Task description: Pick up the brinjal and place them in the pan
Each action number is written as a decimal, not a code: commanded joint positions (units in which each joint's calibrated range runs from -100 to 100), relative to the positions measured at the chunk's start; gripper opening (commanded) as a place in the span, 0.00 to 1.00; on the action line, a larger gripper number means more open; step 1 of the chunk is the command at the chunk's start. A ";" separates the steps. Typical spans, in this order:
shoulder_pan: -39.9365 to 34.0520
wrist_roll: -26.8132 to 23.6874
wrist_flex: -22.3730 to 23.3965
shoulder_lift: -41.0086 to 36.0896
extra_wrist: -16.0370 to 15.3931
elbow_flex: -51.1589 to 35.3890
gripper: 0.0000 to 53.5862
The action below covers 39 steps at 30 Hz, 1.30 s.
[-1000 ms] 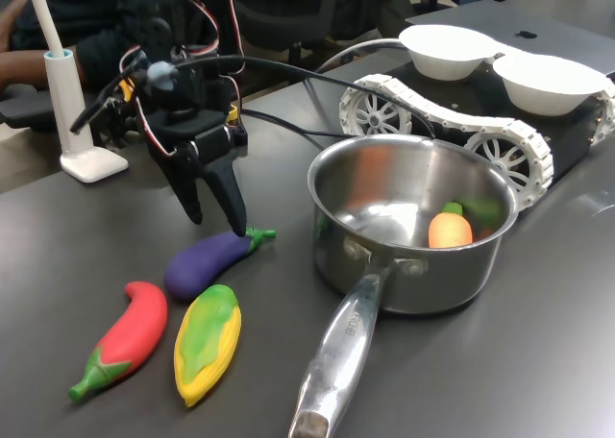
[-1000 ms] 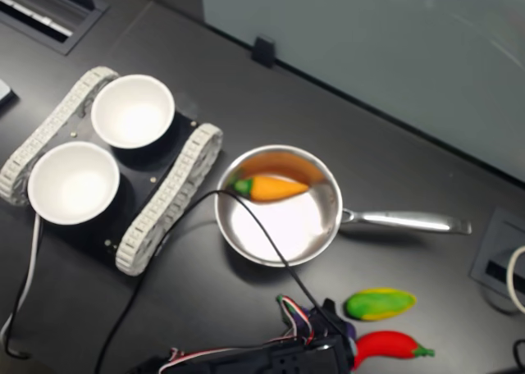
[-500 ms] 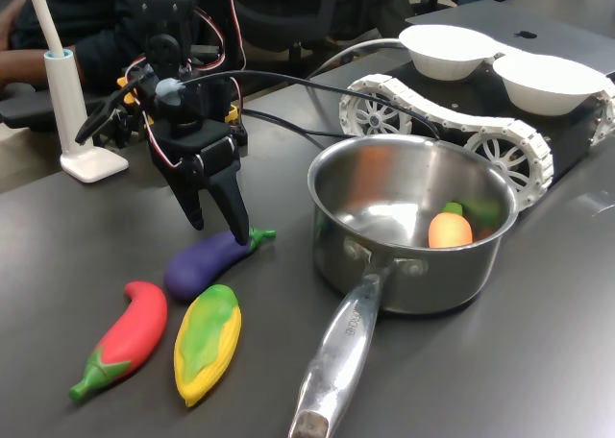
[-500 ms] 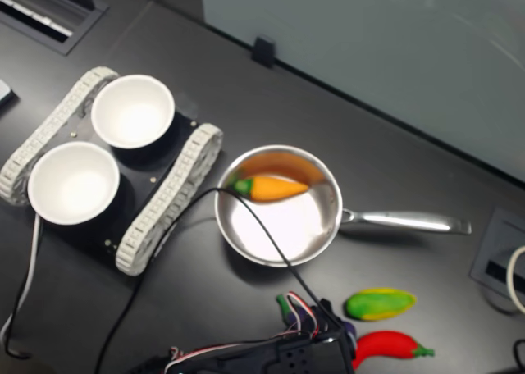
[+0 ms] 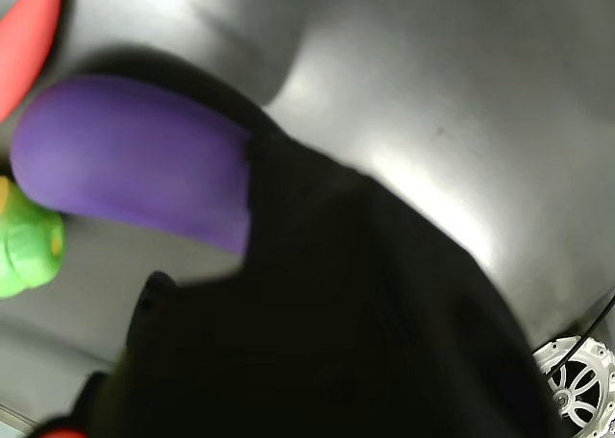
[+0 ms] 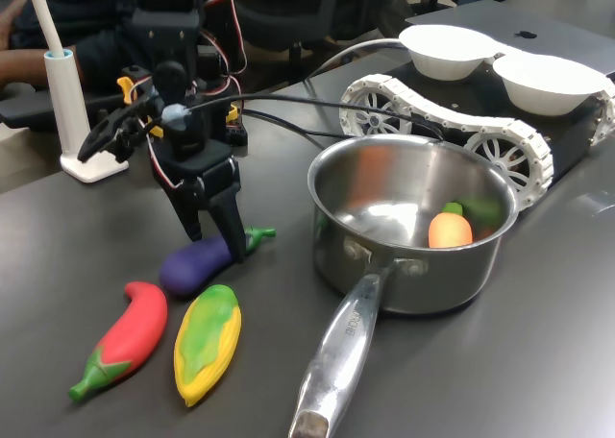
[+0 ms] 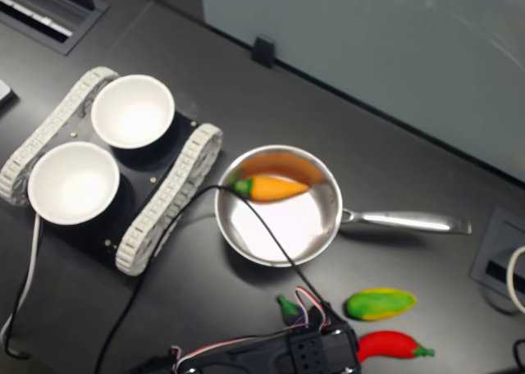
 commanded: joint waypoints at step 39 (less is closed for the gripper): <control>-5.04 -3.27 -4.89 1.73 6.43 1.96 0.15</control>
